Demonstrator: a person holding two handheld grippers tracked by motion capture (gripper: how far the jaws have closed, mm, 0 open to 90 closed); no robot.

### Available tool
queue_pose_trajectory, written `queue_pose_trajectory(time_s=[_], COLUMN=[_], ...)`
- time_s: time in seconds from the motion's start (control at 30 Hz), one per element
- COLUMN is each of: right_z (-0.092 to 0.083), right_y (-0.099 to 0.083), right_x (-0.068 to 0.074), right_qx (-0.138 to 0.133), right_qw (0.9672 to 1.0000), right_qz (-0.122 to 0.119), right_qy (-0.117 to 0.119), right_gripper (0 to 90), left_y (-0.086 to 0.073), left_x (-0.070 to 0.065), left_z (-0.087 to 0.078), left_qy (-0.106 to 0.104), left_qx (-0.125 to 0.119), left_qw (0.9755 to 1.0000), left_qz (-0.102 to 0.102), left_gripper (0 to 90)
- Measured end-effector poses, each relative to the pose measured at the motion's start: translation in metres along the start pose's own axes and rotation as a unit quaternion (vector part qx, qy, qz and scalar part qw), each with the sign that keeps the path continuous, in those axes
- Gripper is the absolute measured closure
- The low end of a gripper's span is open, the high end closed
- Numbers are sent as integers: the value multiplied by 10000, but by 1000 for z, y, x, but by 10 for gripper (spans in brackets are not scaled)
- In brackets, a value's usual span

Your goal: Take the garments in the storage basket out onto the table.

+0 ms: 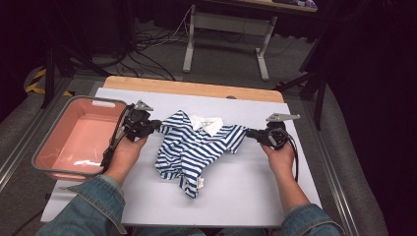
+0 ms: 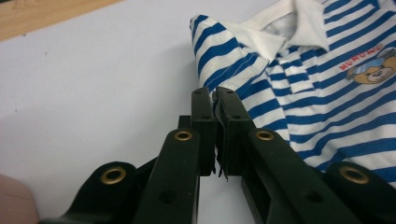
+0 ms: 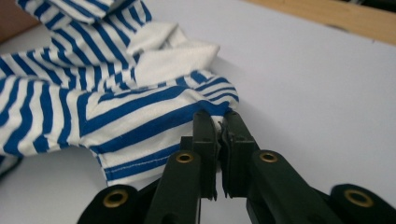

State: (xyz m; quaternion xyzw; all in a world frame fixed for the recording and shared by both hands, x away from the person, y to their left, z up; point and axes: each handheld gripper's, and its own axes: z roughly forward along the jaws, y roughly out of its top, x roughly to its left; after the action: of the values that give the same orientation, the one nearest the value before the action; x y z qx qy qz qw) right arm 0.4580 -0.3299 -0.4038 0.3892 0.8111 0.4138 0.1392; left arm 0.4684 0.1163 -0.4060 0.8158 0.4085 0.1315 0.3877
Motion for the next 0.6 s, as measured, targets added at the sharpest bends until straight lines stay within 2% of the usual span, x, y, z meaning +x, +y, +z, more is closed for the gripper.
queue_pose_trajectory(time_s=[0.07, 0.1, 0.13, 0.17, 0.2, 0.23, 0.27, 0.37, 0.4, 0.5, 0.53, 0.57, 0.6], right_z=[0, 0, 0, 1, 2, 2, 2, 0, -1, 3, 5, 5, 10], right_y=[-7, -7, -11, -15, -18, -20, -22, -24, -23, -21, -21, -21, -21], right_x=[0, 0, -1, -2, -2, -3, -3, -3, -1, 3, 4, 4, 6], right_qx=[168, 168, 276, 362, 410, 461, 482, 306, 235, 208, 222, 222, 239], right_qw=[9999, 9999, 9996, 9993, 9991, 9987, 9983, 9991, 9990, 9991, 9991, 9991, 9993], right_qz=[3, 3, 26, 56, 67, 90, 86, 61, -3, -57, -89, -89, -104], right_qy=[-34, -34, -53, -82, -115, -206, -305, -295, -380, -368, -339, -339, -265], right_gripper=[852, 852, 845, 807, 755, 686, 648, 520, 471, 455, 451, 451, 451], left_y=[0, 0, -1, -1, -1, -1, 0, 1, 2, 3, 4, 4, 5], left_x=[-1, 1, 2, 2, 2, 3, 4, 5, 5, 3, 1, 1, -4], left_z=[1, 3, 5, 6, 7, 7, 6, 1, 0, 4, 10, 10, 19], left_qy=[3, 49, 46, 94, 160, 215, 252, 201, 154, 39, -104, -104, -184], left_qx=[37, 78, 137, 146, 166, 134, 68, -216, -294, -348, -323, -323, -230], left_qw=[10000, 9999, 9997, 9997, 9994, 9992, 9990, 9983, 9984, 9986, 9989, 9989, 9994], left_qz=[-75, -62, -174, -197, -273, -312, -354, -497, -462, -401, -337, -337, -157], left_gripper=[861, 861, 856, 813, 732, 643, 595, 429, 357, 323, 312, 305, 305])
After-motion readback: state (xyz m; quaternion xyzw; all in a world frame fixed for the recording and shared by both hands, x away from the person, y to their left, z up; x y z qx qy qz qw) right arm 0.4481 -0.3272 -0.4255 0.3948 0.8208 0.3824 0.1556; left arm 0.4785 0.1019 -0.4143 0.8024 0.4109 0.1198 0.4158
